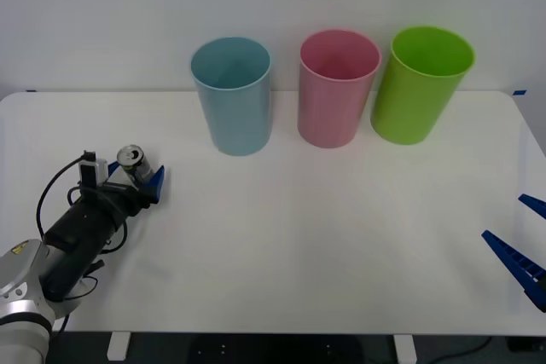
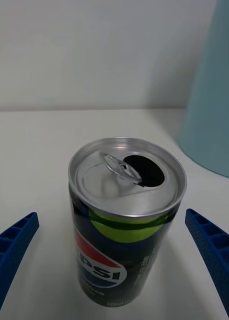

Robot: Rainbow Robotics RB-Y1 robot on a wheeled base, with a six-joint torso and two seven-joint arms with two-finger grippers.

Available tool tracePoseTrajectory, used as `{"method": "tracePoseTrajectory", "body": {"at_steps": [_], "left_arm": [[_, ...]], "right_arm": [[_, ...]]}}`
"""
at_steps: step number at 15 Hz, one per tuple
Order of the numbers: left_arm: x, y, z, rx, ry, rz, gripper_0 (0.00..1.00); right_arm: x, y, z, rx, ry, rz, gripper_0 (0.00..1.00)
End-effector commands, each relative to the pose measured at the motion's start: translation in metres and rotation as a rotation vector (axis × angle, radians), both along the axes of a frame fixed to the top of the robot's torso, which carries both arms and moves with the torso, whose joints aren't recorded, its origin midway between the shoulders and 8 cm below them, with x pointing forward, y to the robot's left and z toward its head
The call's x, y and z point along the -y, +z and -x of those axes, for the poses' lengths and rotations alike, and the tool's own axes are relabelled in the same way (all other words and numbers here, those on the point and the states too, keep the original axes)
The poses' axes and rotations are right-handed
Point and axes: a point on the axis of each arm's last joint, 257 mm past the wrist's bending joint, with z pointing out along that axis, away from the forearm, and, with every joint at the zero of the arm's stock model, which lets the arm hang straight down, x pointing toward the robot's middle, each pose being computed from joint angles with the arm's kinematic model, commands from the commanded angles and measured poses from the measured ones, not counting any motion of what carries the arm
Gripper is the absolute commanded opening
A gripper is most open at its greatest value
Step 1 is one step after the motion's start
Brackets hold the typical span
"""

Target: Grasp the object on the table and drop it into the matching bin: aluminum can to the light blue bin, PET bottle to the pink bin.

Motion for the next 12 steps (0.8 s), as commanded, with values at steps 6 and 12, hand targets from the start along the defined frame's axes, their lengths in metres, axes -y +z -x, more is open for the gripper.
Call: {"method": "tracePoseTrajectory", "body": {"at_steps": [6, 12], "left_arm": [[0.0038, 0.0025, -0.0069, 0.000, -0.002, -0.001, 0.86], [0.0079, 0.0033, -0.0082, 0.001, -0.011, -0.007, 0.00]], "right_arm": [[0.0000, 0.0000, 0.0000, 0.000, 0.000, 0.000, 1.00], [0.0000, 0.0000, 0.0000, 0.000, 0.000, 0.000, 1.00]]}}
